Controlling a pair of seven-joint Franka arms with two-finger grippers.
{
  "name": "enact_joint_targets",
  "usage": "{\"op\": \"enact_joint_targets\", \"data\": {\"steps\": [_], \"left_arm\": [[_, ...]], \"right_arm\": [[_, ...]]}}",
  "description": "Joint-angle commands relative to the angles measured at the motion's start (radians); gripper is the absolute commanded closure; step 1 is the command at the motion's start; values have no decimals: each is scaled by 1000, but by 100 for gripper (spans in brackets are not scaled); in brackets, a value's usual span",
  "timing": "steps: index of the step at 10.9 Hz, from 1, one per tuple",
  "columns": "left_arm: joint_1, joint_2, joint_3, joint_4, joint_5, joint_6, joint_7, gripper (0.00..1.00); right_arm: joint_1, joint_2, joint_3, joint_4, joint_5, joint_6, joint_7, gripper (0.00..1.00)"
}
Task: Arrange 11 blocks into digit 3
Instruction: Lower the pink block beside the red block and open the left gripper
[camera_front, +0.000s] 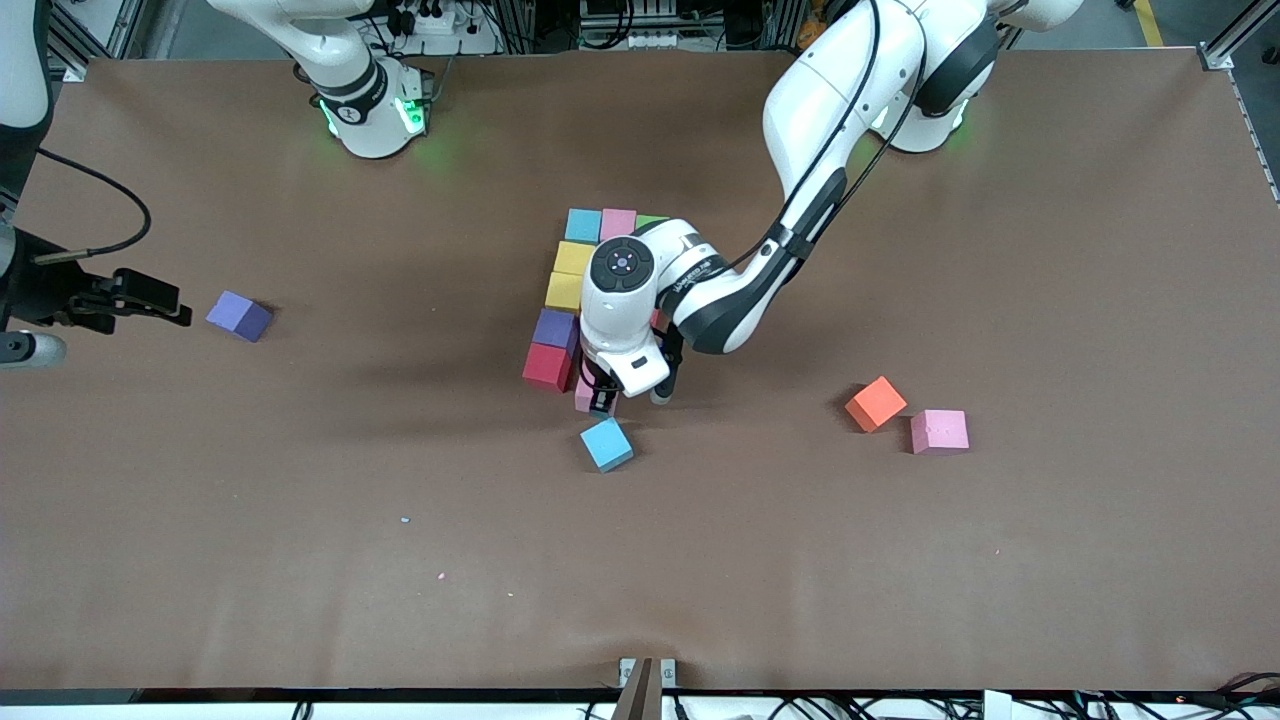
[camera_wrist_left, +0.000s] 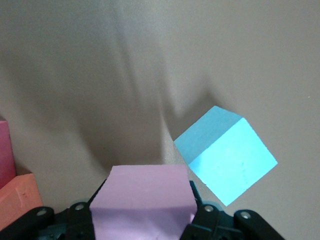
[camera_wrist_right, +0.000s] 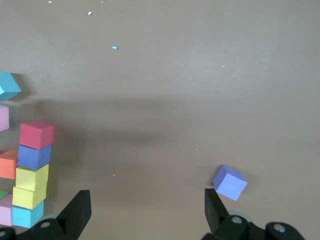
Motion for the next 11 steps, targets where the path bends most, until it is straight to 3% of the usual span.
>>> {"op": "enact_joint_targets", "data": {"steps": [1,3,11], "left_arm": [[-38,38,33,35,-20,28,4,64],[-43,44,36,35,-20,36,4,64],[-57,63,40,33,-20,39,4,64]], "right_arm": [[-15,15,-2,42,-39,-19,-24,0],[-9,15,0,54,-93,-28,-24,0],[-7,9,7,109,-79,-110,-15,0]]}}
